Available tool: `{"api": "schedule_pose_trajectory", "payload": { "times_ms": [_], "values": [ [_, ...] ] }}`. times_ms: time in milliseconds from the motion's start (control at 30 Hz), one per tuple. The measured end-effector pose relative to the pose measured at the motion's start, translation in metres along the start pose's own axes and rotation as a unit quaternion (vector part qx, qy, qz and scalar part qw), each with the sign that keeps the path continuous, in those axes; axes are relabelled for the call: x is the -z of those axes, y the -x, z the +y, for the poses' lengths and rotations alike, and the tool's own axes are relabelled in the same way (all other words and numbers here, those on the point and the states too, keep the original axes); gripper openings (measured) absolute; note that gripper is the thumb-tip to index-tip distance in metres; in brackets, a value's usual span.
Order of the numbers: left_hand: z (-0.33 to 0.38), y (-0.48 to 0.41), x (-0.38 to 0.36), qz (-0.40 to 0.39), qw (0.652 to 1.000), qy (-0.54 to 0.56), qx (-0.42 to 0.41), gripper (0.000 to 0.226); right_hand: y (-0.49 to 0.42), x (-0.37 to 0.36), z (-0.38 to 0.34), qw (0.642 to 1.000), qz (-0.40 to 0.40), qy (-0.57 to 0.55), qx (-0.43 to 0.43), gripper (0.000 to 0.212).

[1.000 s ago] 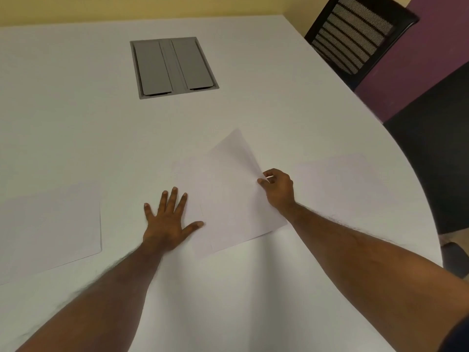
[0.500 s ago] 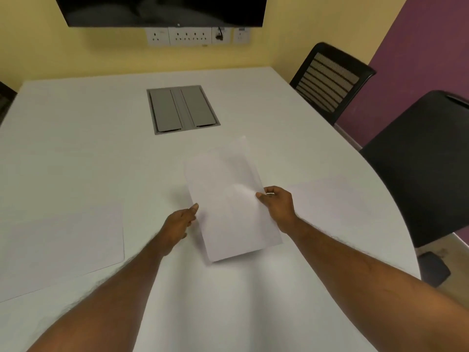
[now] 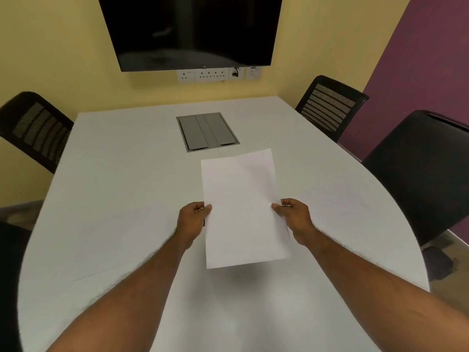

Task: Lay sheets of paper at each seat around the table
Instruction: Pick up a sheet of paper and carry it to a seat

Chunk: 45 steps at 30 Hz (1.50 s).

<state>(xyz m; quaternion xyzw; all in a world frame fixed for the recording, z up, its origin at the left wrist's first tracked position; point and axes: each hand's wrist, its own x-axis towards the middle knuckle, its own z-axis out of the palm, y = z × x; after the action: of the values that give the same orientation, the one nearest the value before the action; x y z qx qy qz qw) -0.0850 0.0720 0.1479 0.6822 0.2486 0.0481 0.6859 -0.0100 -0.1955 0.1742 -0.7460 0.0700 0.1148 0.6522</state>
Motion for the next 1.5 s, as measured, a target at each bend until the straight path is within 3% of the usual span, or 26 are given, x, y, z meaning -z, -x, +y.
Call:
{"api": "schedule_pose_trajectory", "payload": {
  "times_ms": [100, 433, 667, 1067, 1500],
  "values": [
    [0.008, 0.021, 0.021, 0.015, 0.999, -0.025, -0.024, 0.006, 0.023, -0.003, 0.0, 0.999, -0.037, 0.037, 0.009, 0.009],
    [0.022, 0.08, 0.074, 0.038, 0.995, -0.072, -0.056, 0.019, 0.08, -0.03, -0.007, 0.993, -0.105, 0.041, 0.041, 0.021],
    [0.023, 0.129, 0.116, 0.065, 0.991, -0.101, -0.061, 0.021, 0.115, -0.058, -0.004, 0.989, -0.138, 0.032, 0.051, 0.017],
    [0.021, 0.118, 0.234, 0.049, 0.99, -0.107, -0.076, 0.019, 0.149, -0.17, 0.0, 0.993, -0.1, 0.032, 0.054, 0.03],
    [0.016, 0.071, 0.377, -0.048, 0.984, -0.151, -0.081, 0.023, 0.224, -0.305, 0.006, 0.999, 0.003, 0.034, 0.038, 0.02]
  ]
}}
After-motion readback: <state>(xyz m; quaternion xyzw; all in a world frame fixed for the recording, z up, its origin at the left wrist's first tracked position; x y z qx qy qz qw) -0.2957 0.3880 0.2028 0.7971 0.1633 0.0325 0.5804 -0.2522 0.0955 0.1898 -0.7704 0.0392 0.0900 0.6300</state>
